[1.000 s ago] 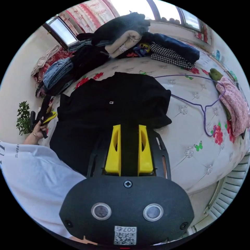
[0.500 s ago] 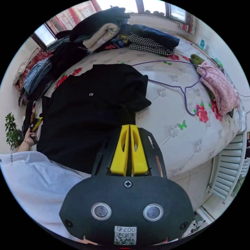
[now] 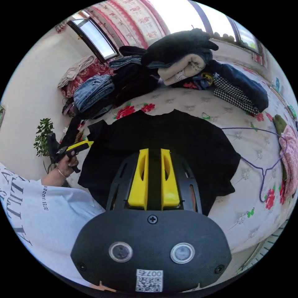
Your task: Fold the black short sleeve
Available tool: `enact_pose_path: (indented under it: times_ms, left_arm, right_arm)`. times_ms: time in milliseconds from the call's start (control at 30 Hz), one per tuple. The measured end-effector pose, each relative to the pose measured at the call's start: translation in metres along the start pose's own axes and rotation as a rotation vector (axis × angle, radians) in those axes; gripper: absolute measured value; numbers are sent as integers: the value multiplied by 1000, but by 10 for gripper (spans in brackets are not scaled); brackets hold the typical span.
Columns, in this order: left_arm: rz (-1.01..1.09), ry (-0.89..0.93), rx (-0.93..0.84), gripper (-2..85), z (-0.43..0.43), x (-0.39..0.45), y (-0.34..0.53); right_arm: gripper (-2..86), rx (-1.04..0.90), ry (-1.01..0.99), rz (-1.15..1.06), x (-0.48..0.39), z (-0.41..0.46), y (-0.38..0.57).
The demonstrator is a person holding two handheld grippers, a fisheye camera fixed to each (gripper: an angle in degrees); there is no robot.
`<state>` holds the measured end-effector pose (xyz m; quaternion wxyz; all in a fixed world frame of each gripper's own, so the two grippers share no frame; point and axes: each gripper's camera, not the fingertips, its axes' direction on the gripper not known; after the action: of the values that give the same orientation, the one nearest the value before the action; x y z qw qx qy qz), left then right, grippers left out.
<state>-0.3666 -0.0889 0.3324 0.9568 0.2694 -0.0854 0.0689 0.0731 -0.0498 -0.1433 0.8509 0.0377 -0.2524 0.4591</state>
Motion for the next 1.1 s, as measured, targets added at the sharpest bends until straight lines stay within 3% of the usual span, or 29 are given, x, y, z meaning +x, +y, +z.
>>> enact_pose_path:
  times_ms: [100,267,467,600,667,767,967,1100]
  left_arm:
    - [124,-25,-141,-10,38,29,-2]
    - [222,-89,-189,-10,56,60,-8]
    - [352,-170,-251,-10,75,89,-14]
    - [437,-218,-284,-9,85,103,-20]
    - [416,-206,-285,-7,86,98,-23]
    - [320,-164,-243,1,78,81,-24]
    - [12,-32,-137,63,50,22,-9]
    - [-146,-84,-197,70,41,-24,13]
  right_arm:
    - [58,-72,-92,-115,-31,35,-33]
    - [89,-139,-194,-352,-103,83,-90]
    - [107,-292,-156,-437,-174,166,-137]
    - [42,-371,40,-495,-191,212,-148]
    - [17,-314,86,-454,-177,205,-153]
    - [7,-213,-66,-340,-135,174,-157]
    - [36,-275,-90,-59,-53,175,-133]
    - [60,-230,-95,-93,-57,154,-111]
